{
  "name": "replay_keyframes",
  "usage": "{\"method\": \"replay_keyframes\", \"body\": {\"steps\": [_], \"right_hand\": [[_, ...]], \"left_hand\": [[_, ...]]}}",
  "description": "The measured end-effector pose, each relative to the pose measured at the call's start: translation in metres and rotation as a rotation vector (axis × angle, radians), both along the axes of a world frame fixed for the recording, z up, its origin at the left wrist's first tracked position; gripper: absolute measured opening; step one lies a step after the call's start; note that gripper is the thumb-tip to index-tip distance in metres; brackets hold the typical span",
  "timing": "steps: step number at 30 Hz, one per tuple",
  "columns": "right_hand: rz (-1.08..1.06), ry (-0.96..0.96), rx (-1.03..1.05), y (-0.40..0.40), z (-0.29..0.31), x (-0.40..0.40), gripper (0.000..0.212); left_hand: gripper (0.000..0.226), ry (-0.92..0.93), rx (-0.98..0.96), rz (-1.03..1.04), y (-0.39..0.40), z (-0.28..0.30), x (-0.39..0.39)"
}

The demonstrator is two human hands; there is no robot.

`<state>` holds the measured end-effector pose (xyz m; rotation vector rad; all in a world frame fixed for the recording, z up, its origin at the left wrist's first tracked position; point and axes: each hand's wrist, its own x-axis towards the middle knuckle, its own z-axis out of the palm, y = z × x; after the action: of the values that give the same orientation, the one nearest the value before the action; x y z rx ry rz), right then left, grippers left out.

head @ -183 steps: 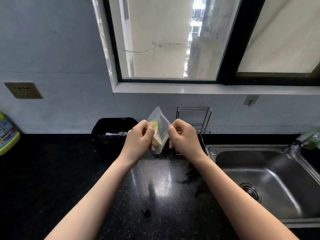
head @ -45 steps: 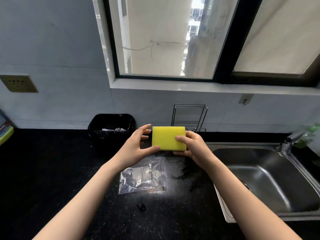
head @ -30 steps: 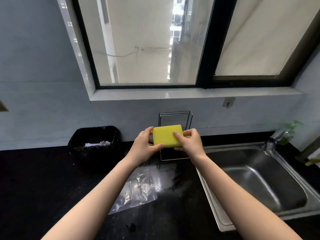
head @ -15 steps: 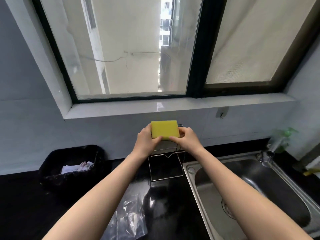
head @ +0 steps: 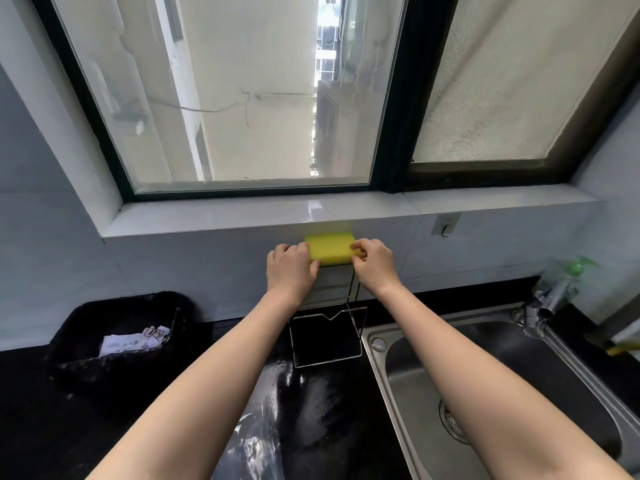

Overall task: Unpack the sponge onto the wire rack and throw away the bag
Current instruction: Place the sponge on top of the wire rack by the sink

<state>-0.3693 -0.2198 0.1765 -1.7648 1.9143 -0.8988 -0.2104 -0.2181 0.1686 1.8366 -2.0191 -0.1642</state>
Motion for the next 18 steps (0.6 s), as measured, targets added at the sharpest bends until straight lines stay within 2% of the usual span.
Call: {"method": "replay_keyframes", "body": {"steps": [6, 12, 18], "right_hand": [[0.029, 0.019, 0.048, -0.001, 0.005, -0.001, 0.029], [0.019, -0.066, -0.015, 0.018, 0.009, -0.005, 0.040], [-0.073, -0.183, -0.070, 0.047, 0.006, 0.000, 0.031]], "left_hand": [[0.045, -0.051, 0.035, 0.010, -0.004, 0.004, 0.002], [0.055, 0.078, 0.063, -0.011, 0.010, 0.003, 0.022], [0.027, 0.334, 0.049, -0.032, 0.053, -0.003, 0.067]]}}
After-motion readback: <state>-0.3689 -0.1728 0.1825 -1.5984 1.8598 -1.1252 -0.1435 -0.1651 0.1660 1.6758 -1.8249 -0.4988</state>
